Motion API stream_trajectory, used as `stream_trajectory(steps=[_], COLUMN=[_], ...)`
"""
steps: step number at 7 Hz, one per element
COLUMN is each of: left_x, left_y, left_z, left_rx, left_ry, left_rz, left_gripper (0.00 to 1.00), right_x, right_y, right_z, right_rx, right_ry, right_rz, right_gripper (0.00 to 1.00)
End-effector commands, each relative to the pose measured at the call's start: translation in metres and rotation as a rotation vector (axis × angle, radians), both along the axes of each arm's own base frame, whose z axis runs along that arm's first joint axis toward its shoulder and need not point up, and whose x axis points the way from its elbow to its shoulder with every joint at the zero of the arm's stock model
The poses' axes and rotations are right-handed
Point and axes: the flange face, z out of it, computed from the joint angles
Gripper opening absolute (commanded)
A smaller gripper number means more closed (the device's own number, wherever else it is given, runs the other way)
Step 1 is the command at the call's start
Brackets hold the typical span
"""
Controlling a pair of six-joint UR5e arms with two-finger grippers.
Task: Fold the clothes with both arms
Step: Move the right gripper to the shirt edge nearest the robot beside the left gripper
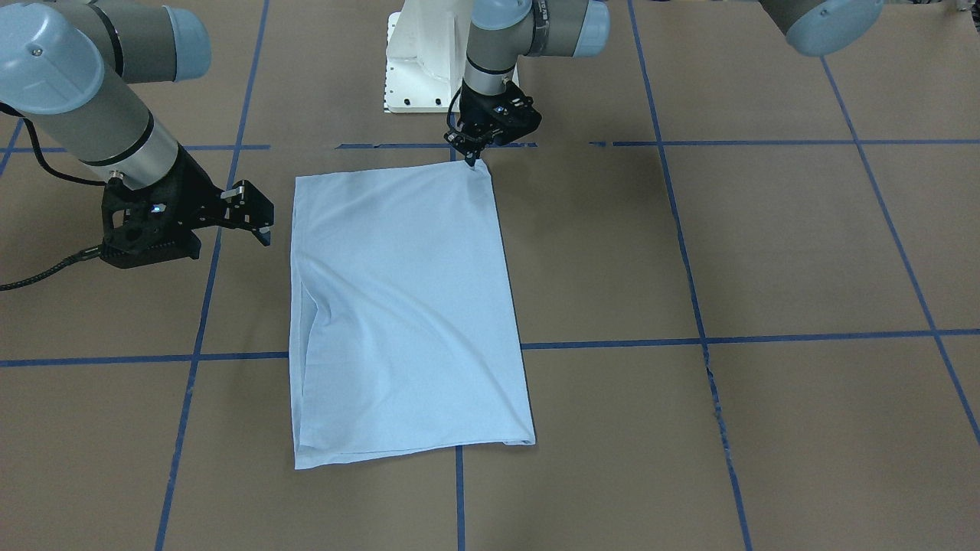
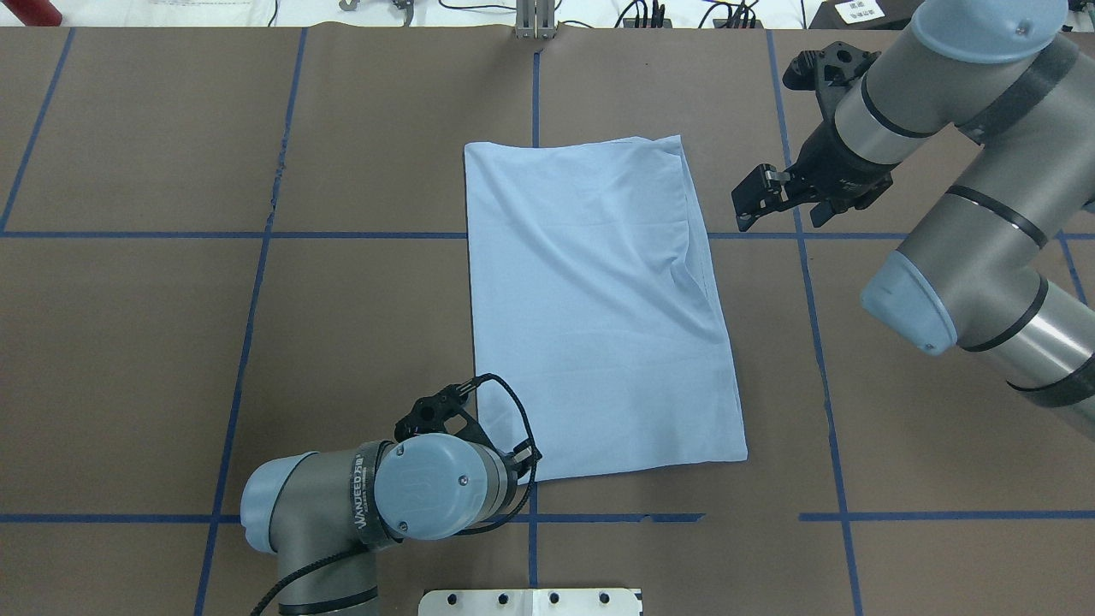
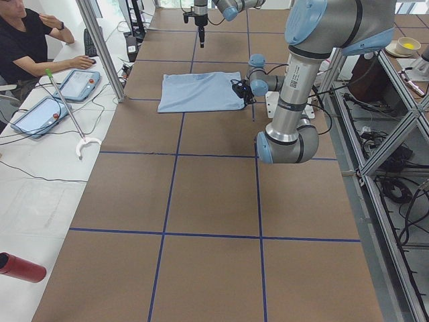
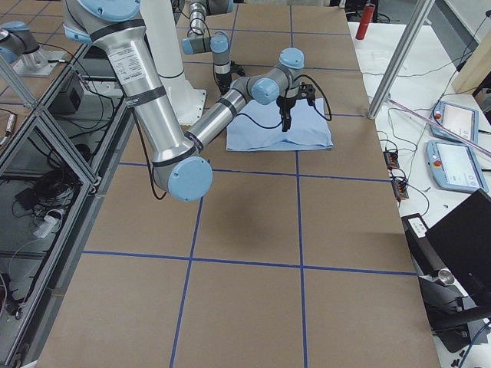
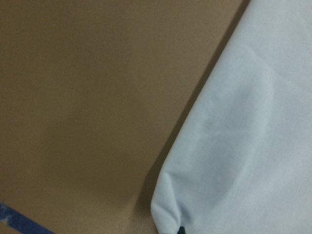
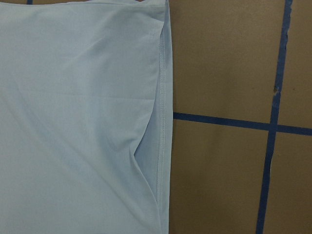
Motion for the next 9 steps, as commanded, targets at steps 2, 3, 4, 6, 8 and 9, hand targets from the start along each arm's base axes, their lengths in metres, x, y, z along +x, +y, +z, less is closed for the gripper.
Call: stream_trajectory(steps=[2, 3, 4, 6, 8, 9], left_x=[-0.050, -0.055, -0.055, -0.051, -0.049, -0.049], left_y=[0.014, 0.017, 0.018, 0.018, 0.018, 0.018], left_z=[-0.009, 0.001, 0.000, 0.001, 0.004, 0.004], left_rx=[0.044, 0.043, 0.041, 0.043, 0.088, 0.089], left_ry=[-0.091, -0.105, -0.101, -0.098, -0.110, -0.105], left_rz=[0.063, 0.074, 0.079, 0.081, 0.116, 0.116], left_gripper=[0.00, 0.00, 0.00, 0.00, 0.00, 0.00], right_x=[-0.021, -0.041, -0.055, -0.109, -0.186, -0.208], right_y=[0.016, 0.031, 0.044, 0.093, 0.176, 0.209], right_z=[-0.013, -0.016, -0.017, -0.024, -0.018, -0.015], right_rx=[-0.087, -0.139, -0.212, -0.401, -0.464, -0.480], right_ry=[-0.041, -0.080, -0.095, -0.065, -0.002, 0.056], right_rz=[0.061, 0.088, 0.125, 0.293, 0.442, 0.486], right_gripper=[1.00, 1.00, 1.00, 1.00, 1.00, 1.00])
